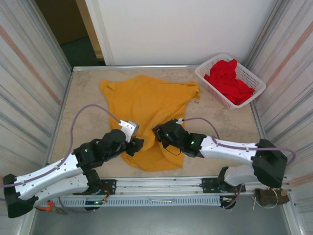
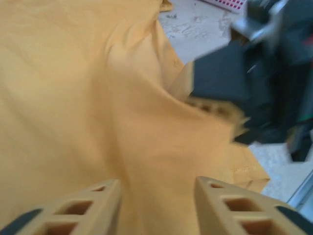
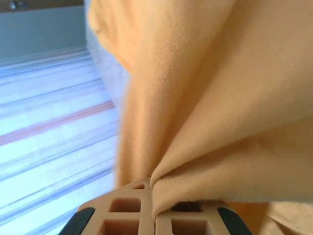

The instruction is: Fold the inside-out t-shirt

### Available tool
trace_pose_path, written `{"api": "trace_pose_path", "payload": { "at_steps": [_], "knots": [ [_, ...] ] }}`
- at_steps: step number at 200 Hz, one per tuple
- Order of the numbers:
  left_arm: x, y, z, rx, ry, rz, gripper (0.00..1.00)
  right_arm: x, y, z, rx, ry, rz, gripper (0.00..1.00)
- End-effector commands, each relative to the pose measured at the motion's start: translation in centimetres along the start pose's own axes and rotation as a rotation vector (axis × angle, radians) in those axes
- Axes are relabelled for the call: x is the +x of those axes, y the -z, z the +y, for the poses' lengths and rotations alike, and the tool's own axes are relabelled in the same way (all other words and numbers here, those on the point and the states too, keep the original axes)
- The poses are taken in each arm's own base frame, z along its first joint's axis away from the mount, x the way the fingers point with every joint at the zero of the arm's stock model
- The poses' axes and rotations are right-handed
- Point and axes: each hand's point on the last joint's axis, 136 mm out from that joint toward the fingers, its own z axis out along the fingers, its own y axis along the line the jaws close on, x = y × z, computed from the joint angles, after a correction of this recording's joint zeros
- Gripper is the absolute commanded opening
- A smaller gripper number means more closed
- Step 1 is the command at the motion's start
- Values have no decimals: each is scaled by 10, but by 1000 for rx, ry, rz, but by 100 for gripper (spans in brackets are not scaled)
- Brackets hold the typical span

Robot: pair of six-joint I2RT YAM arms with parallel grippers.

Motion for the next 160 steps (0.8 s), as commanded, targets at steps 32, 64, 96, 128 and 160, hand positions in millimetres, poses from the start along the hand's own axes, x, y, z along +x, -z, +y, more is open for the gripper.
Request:
{"api": "trace_pose_path", "payload": {
  "at_steps": [32, 64, 96, 128, 160],
  "knots": [
    [20, -21, -3, -10, -98, 10, 62, -16, 20, 8, 17, 108, -57, 0],
    [20, -29, -20, 13, -175, -24, 67, -18, 22, 9, 16, 109, -60, 0],
    [22, -42, -31, 34, -194, -25, 73, -17, 23, 10, 9, 110, -57, 0],
    [25, -59, -36, 23, -211, -6, 76, -14, 21, 12, 1, 112, -46, 0],
    [22, -75, -40, 7, -227, -7, 78, -11, 19, 14, -6, 109, -28, 0]
  ]
}}
